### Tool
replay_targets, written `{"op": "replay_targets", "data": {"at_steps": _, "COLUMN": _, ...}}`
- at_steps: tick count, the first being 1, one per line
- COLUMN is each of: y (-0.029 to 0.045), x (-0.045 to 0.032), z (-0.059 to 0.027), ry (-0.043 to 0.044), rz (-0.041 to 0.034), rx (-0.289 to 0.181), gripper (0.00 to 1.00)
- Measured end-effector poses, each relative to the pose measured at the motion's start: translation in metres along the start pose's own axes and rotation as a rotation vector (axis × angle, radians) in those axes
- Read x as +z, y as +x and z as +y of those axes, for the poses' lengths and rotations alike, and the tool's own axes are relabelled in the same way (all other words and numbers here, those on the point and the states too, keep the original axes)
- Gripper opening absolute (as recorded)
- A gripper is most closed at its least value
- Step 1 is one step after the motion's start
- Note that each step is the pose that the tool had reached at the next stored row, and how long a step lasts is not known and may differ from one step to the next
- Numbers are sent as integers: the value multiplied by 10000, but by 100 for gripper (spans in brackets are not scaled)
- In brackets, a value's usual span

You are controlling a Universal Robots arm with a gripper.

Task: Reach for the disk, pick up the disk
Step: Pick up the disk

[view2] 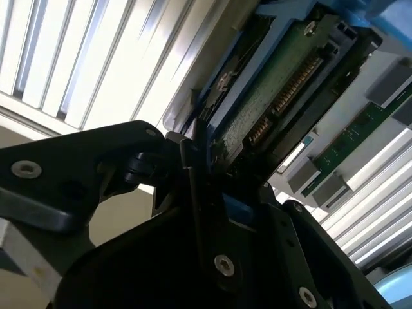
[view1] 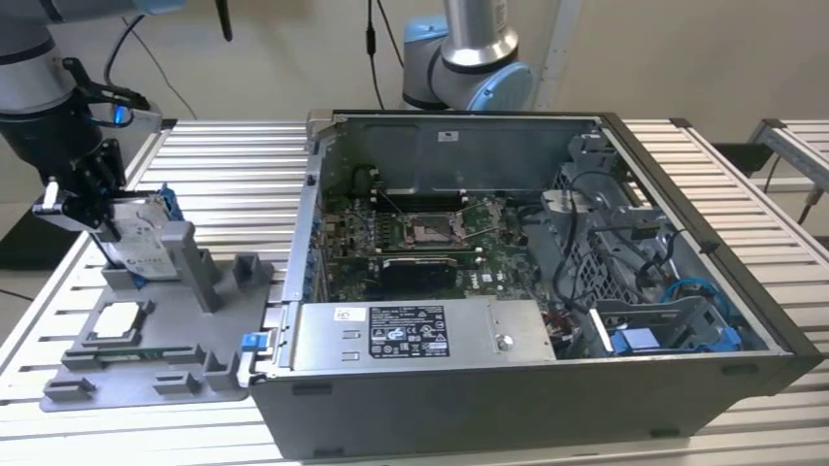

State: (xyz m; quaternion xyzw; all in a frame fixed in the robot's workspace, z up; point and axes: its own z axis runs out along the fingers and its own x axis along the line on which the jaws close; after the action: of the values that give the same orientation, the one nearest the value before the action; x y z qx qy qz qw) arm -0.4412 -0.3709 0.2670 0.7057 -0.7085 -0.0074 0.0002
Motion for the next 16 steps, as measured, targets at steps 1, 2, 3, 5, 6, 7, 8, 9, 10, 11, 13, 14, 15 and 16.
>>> {"op": "replay_targets", "data": {"at_steps": 1, "y": 0, "x": 0, "z": 0, "ry": 0, "rz": 3, "rx": 0, "gripper": 0}}
{"op": "replay_targets", "data": {"at_steps": 2, "y": 0, "x": 0, "z": 0, "ry": 0, "rz": 33, "rx": -1, "gripper": 0}}
{"op": "replay_targets", "data": {"at_steps": 3, "y": 0, "x": 0, "z": 0, "ry": 2, "rz": 76, "rx": 1, "gripper": 0}}
{"op": "replay_targets", "data": {"at_steps": 5, "y": 1, "x": -1, "z": 0, "ry": 2, "rz": 79, "rx": 0, "gripper": 0}}
{"op": "replay_targets", "data": {"at_steps": 6, "y": 0, "x": -2, "z": 0, "ry": 1, "rz": 74, "rx": 0, "gripper": 0}}
{"op": "replay_targets", "data": {"at_steps": 7, "y": 0, "x": -2, "z": 0, "ry": 0, "rz": 69, "rx": 0, "gripper": 0}}
{"op": "replay_targets", "data": {"at_steps": 8, "y": 0, "x": -2, "z": 0, "ry": 1, "rz": 65, "rx": 1, "gripper": 0}}
{"op": "replay_targets", "data": {"at_steps": 9, "y": 0, "x": -2, "z": 0, "ry": 1, "rz": 65, "rx": 0, "gripper": 0}}
{"op": "replay_targets", "data": {"at_steps": 10, "y": 0, "x": -3, "z": 0, "ry": 0, "rz": 64, "rx": 0, "gripper": 0}}
{"op": "replay_targets", "data": {"at_steps": 11, "y": 0, "x": -2, "z": 0, "ry": 1, "rz": 64, "rx": 0, "gripper": 0}}
{"op": "replay_targets", "data": {"at_steps": 13, "y": 0, "x": -3, "z": 0, "ry": 1, "rz": 64, "rx": 0, "gripper": 0}}
{"op": "replay_targets", "data": {"at_steps": 14, "y": 0, "x": -3, "z": 0, "ry": 1, "rz": 63, "rx": 0, "gripper": 0}}
{"op": "replay_targets", "data": {"at_steps": 15, "y": 0, "x": -3, "z": 0, "ry": 1, "rz": 63, "rx": 0, "gripper": 0}}
{"op": "replay_targets", "data": {"at_steps": 16, "y": 0, "x": -3, "z": 0, "ry": 1, "rz": 63, "rx": 1, "gripper": 0}}
